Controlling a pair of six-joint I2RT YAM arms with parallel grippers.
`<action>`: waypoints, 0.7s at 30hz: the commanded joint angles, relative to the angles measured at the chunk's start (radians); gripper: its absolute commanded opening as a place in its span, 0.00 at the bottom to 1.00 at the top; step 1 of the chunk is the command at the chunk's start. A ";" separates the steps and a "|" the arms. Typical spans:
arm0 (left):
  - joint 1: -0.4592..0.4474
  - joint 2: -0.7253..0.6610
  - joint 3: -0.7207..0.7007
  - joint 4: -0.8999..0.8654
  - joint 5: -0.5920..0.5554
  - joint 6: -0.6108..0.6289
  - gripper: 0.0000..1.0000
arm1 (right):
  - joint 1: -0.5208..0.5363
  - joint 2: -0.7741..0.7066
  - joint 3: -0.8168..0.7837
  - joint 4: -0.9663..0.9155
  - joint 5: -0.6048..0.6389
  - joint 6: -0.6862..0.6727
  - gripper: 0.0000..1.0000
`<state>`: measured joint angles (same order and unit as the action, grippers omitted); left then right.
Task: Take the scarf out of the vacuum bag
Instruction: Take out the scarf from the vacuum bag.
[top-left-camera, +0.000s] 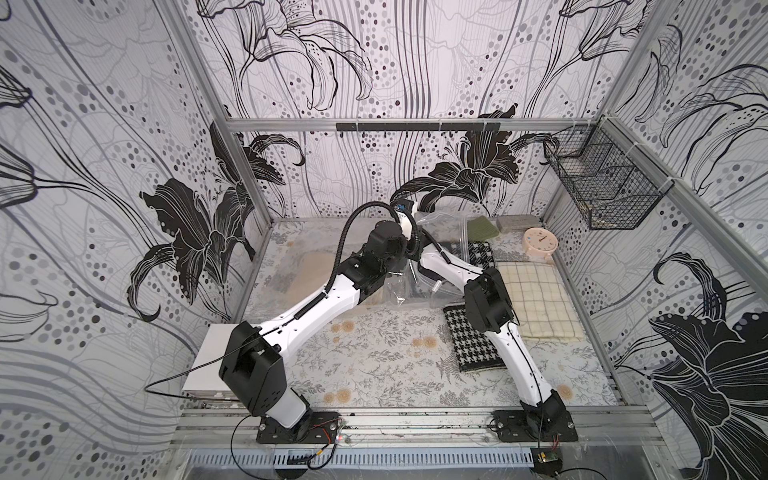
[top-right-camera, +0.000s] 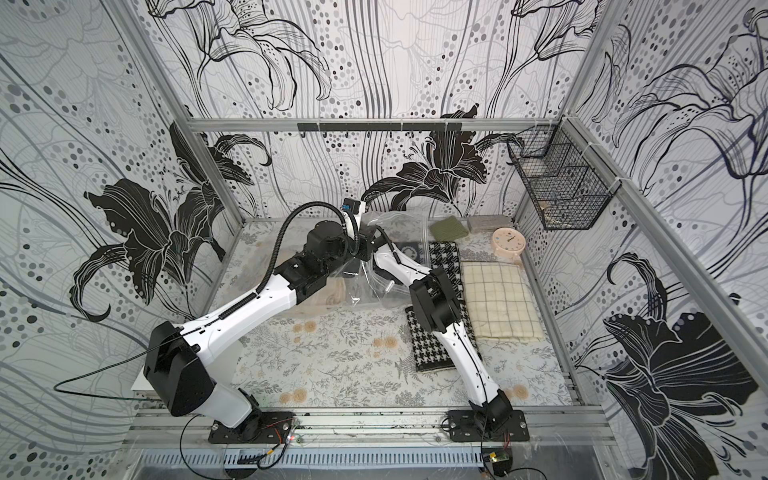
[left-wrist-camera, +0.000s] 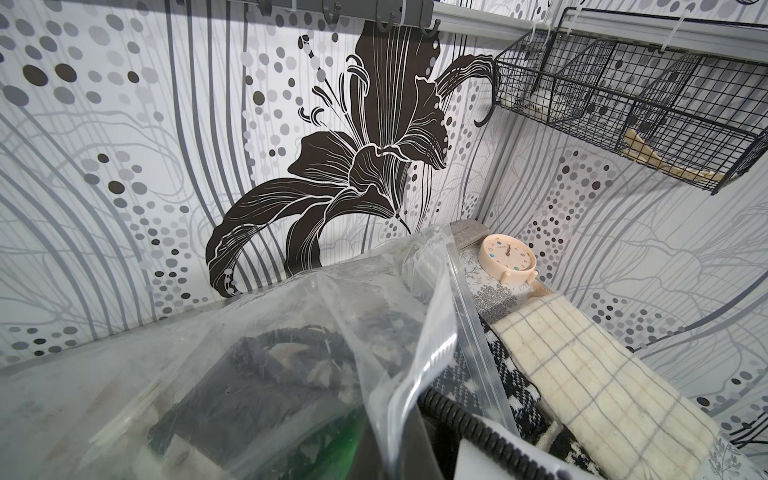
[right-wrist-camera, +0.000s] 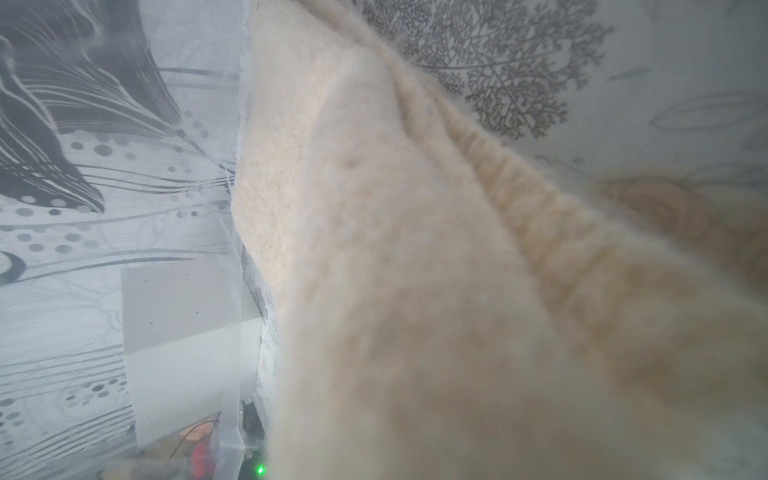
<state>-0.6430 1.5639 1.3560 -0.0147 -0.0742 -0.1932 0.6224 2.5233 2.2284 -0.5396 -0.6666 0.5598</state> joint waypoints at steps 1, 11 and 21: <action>0.004 -0.012 0.005 0.020 -0.024 0.015 0.00 | -0.028 -0.081 -0.049 0.038 -0.055 0.009 0.00; 0.022 -0.001 0.005 0.017 -0.024 -0.001 0.00 | -0.062 -0.125 -0.159 0.143 -0.054 0.092 0.00; 0.030 0.013 0.004 0.015 -0.033 -0.006 0.00 | -0.068 -0.131 -0.193 0.096 0.026 0.072 0.00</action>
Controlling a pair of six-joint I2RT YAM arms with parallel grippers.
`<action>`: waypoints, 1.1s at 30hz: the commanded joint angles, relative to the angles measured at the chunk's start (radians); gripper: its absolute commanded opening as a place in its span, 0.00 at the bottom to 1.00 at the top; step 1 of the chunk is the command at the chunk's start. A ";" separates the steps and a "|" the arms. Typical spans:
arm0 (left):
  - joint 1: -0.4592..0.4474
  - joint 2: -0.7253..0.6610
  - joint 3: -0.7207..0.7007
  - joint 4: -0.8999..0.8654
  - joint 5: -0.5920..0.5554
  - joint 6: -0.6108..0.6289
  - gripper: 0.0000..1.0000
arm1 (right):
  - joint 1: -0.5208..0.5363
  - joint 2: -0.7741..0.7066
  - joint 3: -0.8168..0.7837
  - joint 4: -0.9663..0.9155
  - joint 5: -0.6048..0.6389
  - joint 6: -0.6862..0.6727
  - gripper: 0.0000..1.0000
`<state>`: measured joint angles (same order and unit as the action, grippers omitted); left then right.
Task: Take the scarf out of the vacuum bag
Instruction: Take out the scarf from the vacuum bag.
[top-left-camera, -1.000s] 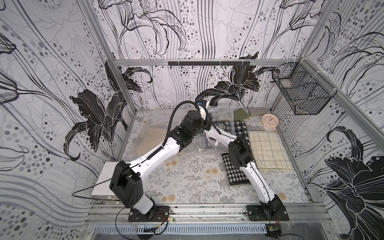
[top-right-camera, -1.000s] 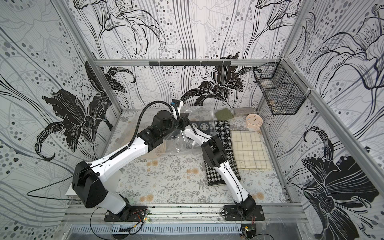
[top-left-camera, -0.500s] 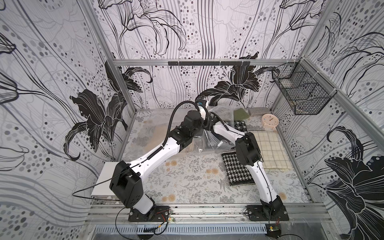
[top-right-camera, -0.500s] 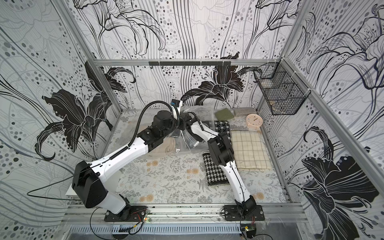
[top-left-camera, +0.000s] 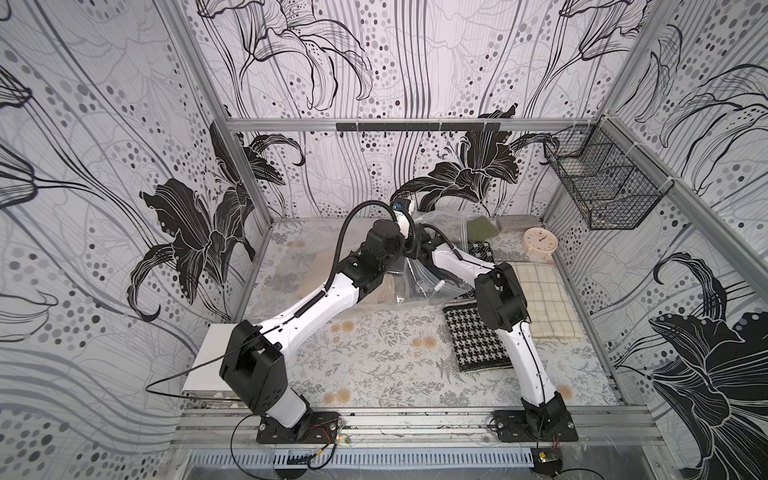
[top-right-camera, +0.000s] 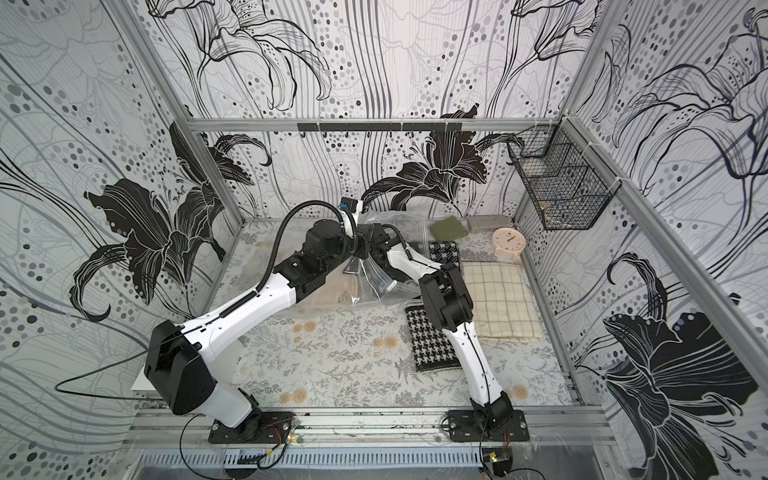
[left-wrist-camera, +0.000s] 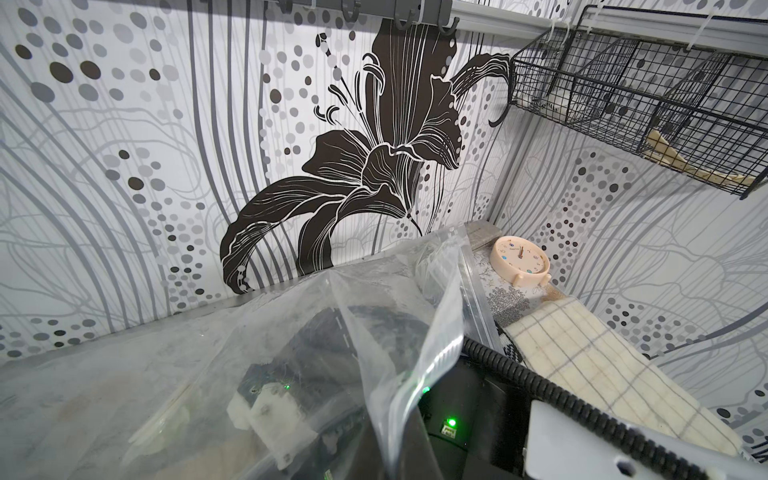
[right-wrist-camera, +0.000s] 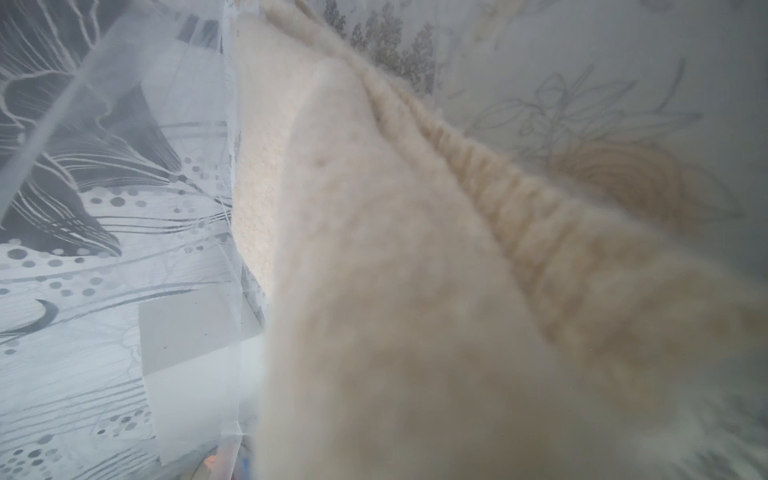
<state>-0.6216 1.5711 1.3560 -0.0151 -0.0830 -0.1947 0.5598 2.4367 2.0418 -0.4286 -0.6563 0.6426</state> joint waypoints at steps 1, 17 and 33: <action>0.010 0.007 0.006 0.015 -0.024 -0.008 0.00 | -0.005 -0.039 -0.003 -0.012 0.009 -0.008 0.00; 0.082 0.017 -0.035 -0.017 -0.004 -0.087 0.00 | 0.010 0.040 0.029 0.109 0.060 0.156 0.00; 0.118 0.048 -0.021 -0.084 0.040 -0.145 0.00 | 0.044 0.066 0.061 0.107 0.089 0.152 0.00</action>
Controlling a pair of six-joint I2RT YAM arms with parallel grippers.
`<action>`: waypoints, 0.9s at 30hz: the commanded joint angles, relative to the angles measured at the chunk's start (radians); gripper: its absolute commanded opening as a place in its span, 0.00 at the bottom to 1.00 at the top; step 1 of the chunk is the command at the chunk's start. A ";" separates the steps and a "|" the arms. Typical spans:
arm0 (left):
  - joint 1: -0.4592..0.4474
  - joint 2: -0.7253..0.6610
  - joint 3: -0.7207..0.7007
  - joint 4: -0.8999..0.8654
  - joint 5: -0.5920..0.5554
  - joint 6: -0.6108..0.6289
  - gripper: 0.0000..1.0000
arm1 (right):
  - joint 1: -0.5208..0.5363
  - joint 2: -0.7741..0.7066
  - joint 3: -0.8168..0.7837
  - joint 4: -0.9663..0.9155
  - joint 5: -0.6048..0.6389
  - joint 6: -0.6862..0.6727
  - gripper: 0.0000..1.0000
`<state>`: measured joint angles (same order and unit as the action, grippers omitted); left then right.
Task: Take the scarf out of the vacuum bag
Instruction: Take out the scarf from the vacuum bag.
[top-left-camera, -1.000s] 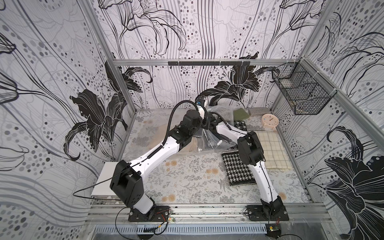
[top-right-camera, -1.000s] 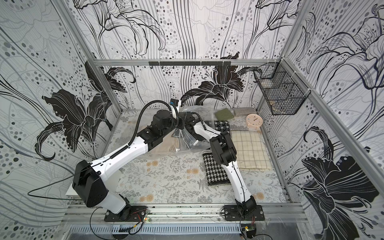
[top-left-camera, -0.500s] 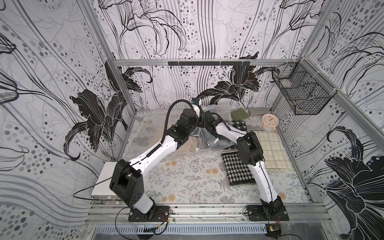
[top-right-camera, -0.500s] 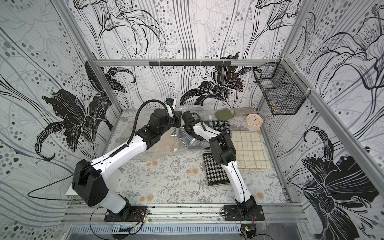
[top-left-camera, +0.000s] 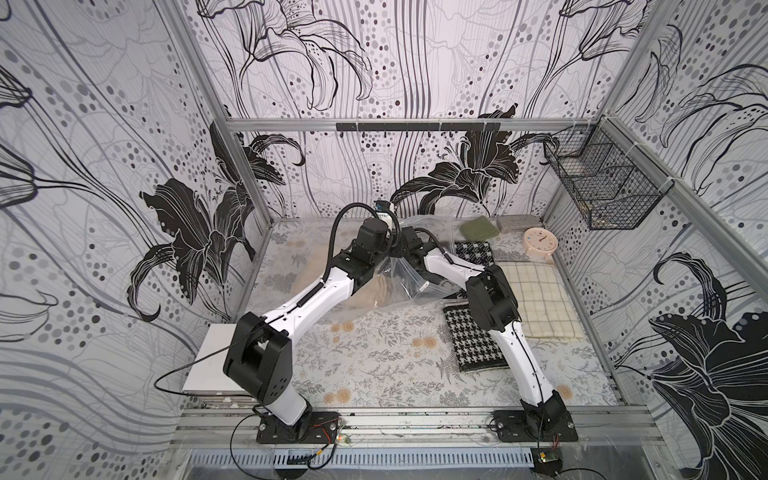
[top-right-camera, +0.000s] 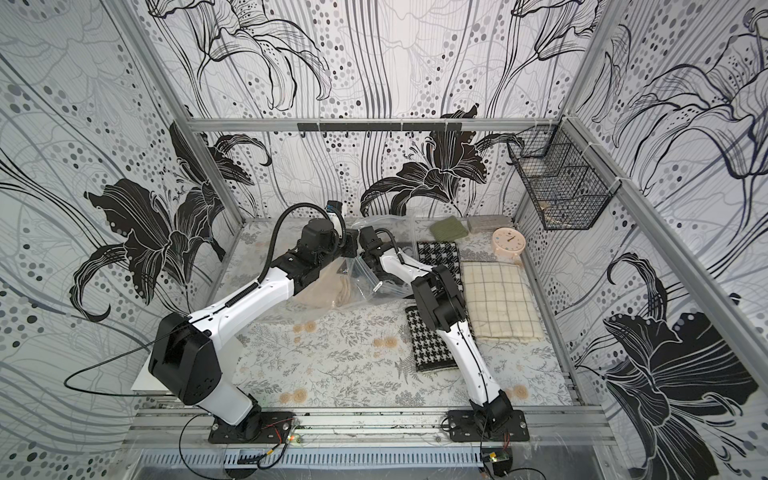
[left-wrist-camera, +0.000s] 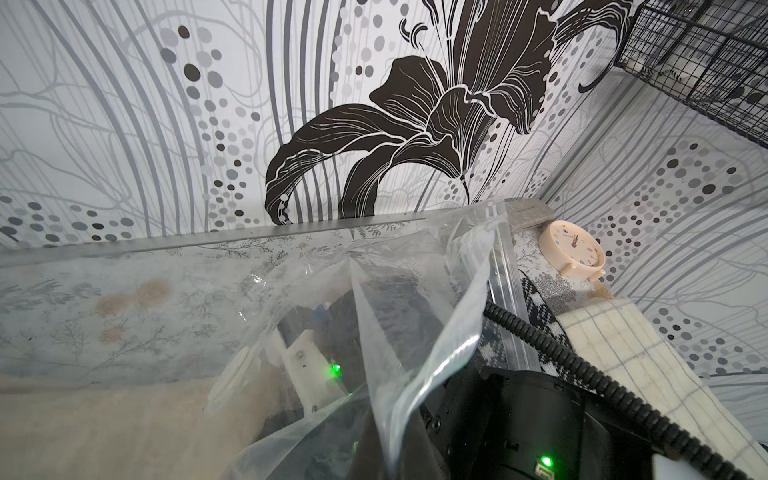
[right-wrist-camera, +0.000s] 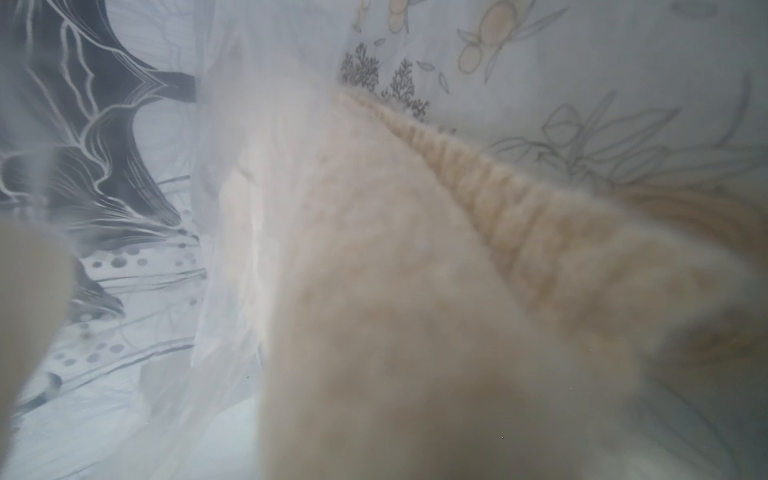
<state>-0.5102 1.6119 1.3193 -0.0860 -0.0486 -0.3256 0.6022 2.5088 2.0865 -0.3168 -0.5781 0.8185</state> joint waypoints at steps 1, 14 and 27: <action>0.007 0.008 0.014 -0.014 0.006 -0.015 0.00 | 0.000 -0.013 0.013 -0.010 0.012 -0.035 0.00; 0.007 0.020 0.026 -0.024 0.006 -0.015 0.00 | -0.019 -0.045 0.001 -0.025 -0.138 -0.115 0.00; 0.007 0.026 0.026 -0.024 0.001 -0.013 0.00 | -0.107 -0.178 -0.155 -0.010 -0.127 -0.176 0.00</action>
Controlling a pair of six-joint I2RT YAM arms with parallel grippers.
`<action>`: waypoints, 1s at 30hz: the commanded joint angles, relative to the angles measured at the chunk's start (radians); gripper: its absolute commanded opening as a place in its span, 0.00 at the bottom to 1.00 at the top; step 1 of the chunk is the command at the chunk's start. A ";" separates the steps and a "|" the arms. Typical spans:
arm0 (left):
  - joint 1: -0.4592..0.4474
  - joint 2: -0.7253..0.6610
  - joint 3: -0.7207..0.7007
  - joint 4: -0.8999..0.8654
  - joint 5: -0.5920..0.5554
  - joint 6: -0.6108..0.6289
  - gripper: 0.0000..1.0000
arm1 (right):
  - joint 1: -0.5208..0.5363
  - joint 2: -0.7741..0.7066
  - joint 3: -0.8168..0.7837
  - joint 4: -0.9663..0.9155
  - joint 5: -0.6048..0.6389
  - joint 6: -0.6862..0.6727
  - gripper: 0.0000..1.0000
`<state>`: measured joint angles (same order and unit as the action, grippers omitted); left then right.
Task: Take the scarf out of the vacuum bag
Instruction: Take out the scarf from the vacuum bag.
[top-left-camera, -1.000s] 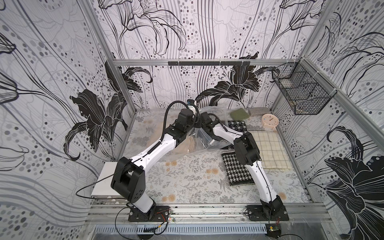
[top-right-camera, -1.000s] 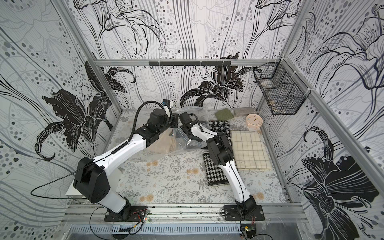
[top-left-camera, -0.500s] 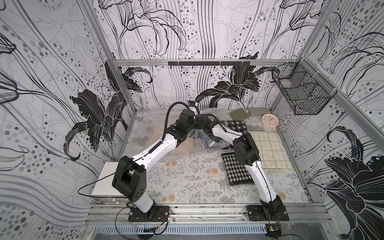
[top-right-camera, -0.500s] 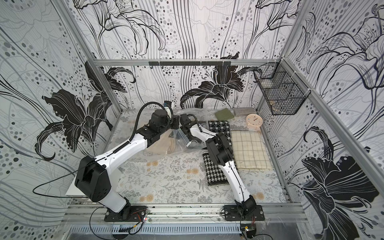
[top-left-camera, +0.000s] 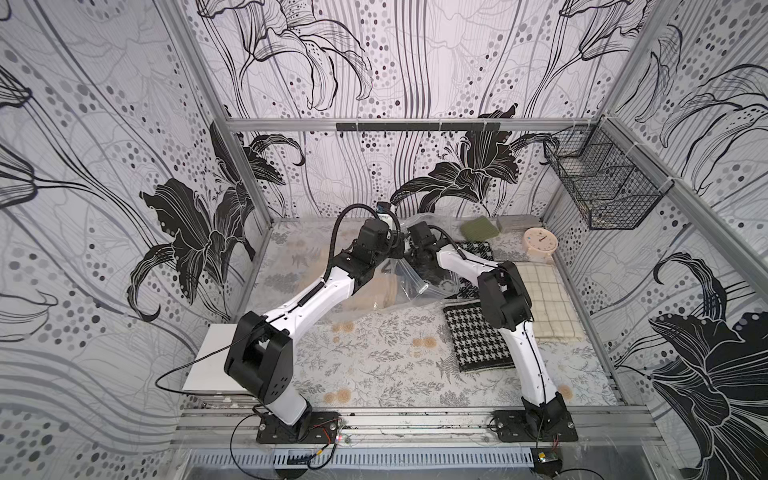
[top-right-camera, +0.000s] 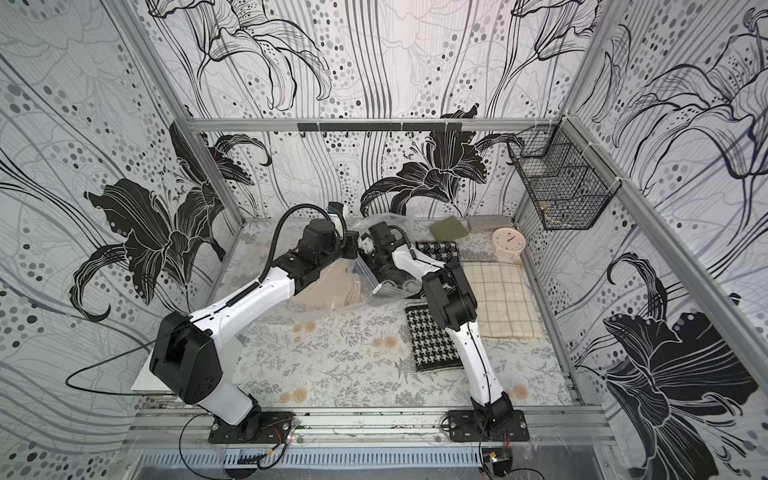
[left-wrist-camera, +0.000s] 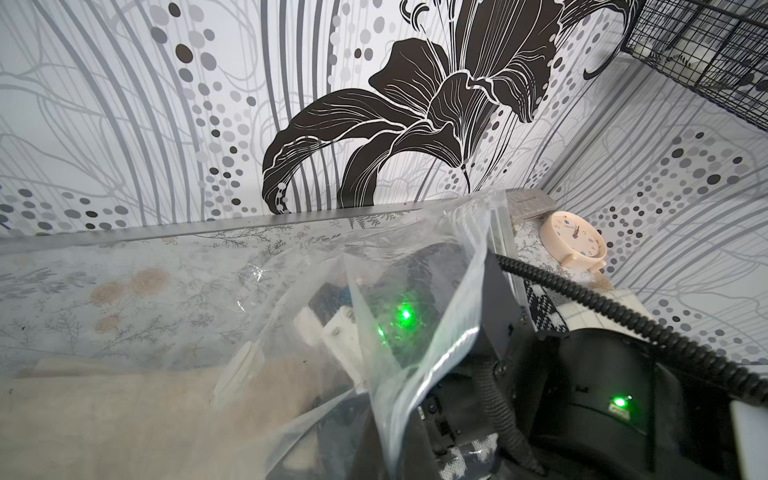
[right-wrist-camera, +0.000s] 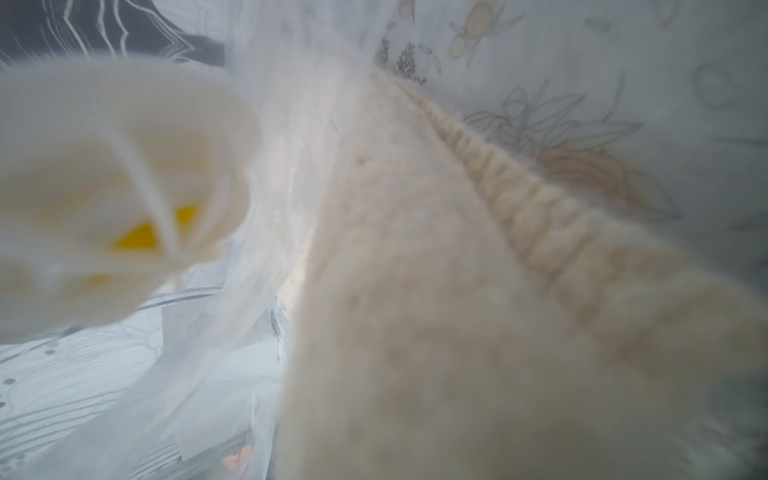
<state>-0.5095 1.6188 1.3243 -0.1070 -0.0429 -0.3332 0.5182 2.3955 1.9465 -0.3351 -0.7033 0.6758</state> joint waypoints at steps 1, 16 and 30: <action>0.007 0.019 0.022 -0.003 -0.004 -0.005 0.00 | -0.028 -0.070 -0.023 0.006 0.002 -0.036 0.00; 0.006 0.036 0.016 -0.001 -0.005 -0.015 0.00 | -0.041 -0.023 -0.009 -0.052 0.087 -0.073 0.00; 0.006 0.021 0.006 0.009 -0.003 -0.020 0.00 | -0.052 -0.035 -0.026 -0.045 0.034 -0.025 0.27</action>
<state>-0.5095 1.6428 1.3243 -0.1070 -0.0433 -0.3454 0.4755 2.3684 1.9068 -0.3500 -0.6510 0.6453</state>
